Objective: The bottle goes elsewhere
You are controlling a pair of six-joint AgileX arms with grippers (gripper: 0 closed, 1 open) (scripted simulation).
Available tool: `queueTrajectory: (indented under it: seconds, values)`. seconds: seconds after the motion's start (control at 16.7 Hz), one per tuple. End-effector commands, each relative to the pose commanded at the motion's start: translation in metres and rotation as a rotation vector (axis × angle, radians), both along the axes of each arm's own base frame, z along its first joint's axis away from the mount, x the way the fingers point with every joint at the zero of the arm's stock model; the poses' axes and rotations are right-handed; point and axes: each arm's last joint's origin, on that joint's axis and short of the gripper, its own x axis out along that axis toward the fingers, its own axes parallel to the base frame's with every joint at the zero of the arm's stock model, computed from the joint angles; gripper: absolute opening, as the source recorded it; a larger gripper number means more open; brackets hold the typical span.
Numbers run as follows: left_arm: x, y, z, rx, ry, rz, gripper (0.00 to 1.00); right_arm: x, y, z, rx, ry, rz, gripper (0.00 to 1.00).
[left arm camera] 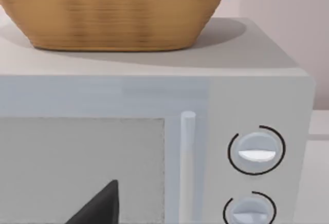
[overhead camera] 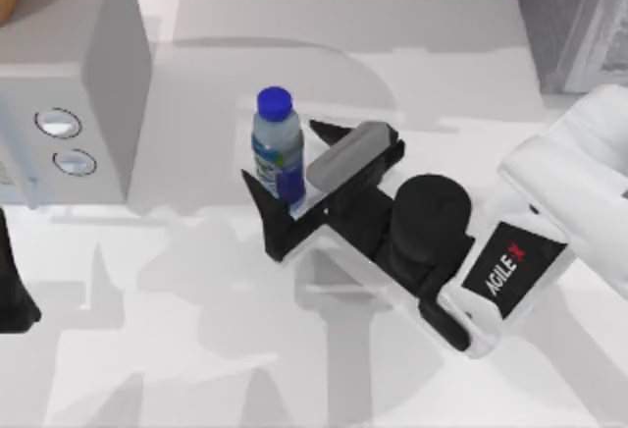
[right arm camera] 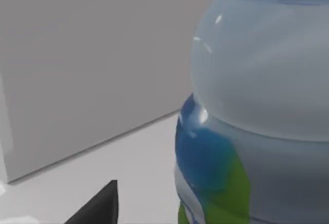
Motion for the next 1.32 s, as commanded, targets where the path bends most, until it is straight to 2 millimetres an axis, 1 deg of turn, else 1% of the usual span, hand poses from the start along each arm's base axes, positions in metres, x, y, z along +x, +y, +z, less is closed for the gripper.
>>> queueTrajectory:
  seconds: [0.18,0.48,1.26,1.32]
  values:
    - [0.000,0.000,0.000,0.000,0.000,0.000,1.00,0.017,0.017,0.002,-0.001,0.001,0.000,1.00]
    - [0.000,0.000,0.000,0.000,0.000,0.000,1.00,0.020,0.020,0.003,-0.002,0.003,0.000,1.00]
    - [0.000,0.000,0.000,0.000,0.000,0.000,1.00,0.020,0.020,0.003,-0.002,0.003,0.000,0.02]
    - [0.000,0.000,0.000,0.000,0.000,0.000,1.00,0.020,0.020,0.003,-0.002,0.003,0.000,0.00]
